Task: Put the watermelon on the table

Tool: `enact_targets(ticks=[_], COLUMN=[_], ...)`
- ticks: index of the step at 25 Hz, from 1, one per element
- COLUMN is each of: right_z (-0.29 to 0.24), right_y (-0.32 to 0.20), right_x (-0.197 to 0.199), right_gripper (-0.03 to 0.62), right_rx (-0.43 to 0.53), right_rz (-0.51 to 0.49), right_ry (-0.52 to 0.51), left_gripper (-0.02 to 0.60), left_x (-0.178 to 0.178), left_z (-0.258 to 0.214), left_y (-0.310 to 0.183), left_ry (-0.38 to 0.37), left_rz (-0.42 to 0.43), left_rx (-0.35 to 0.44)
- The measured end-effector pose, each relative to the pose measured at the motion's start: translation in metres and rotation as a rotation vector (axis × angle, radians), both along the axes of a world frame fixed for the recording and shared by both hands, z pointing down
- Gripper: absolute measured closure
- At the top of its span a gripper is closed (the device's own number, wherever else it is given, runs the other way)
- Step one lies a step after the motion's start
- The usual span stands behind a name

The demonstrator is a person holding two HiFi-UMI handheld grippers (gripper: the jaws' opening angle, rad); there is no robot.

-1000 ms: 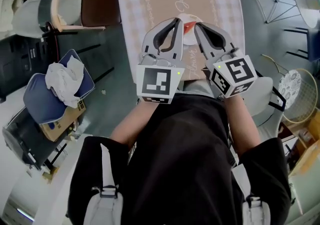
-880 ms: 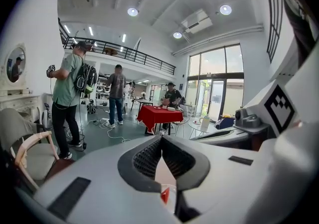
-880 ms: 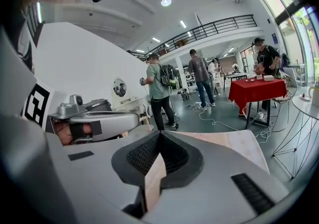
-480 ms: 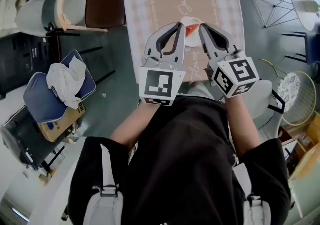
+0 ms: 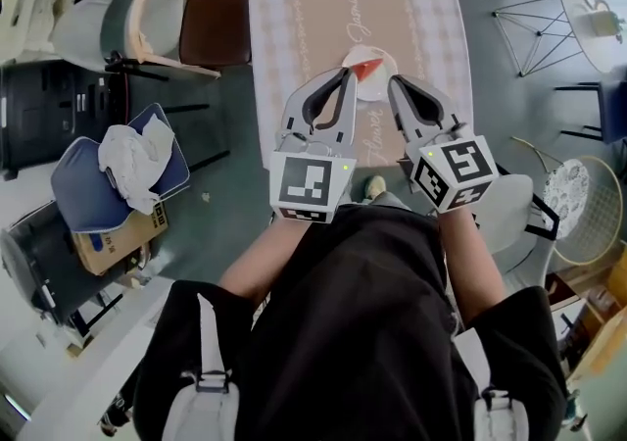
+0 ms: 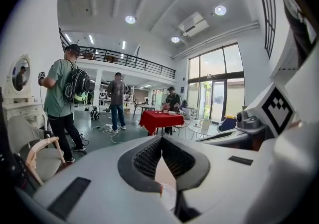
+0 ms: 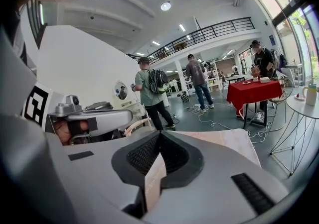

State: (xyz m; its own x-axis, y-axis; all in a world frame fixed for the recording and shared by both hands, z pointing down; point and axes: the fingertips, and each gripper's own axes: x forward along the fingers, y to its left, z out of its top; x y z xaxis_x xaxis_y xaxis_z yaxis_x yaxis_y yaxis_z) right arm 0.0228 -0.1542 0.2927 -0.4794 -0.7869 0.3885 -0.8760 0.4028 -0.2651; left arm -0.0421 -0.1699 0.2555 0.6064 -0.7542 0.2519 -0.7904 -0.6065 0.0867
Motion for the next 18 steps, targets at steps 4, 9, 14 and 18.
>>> enact_targets(ticks=[4,9,14,18], right_z=[-0.01,-0.017,-0.018,-0.026], right_y=[0.02,0.054,0.097,0.125], right_x=[0.011,0.03,0.045,0.056], right_gripper=[0.58,0.579,0.58,0.579], right_rx=[0.028,0.055,0.068,0.08], right_rz=[-0.009,-0.008,-0.023,-0.032], right_ry=[0.01,0.011,0.025,0.022], left_gripper=[0.569,0.569,0.569,0.569], left_x=[0.004,0.014,0.018,0.02], left_z=[-0.01,-0.012,-0.009,-0.012], left_y=[0.026,0.065,0.109,0.14], left_ry=[-0.011,-0.015,-0.033,-0.033], left_rz=[-0.011,-0.025,-0.046,-0.067], left_rx=[0.034,0.062,0.069,0.075])
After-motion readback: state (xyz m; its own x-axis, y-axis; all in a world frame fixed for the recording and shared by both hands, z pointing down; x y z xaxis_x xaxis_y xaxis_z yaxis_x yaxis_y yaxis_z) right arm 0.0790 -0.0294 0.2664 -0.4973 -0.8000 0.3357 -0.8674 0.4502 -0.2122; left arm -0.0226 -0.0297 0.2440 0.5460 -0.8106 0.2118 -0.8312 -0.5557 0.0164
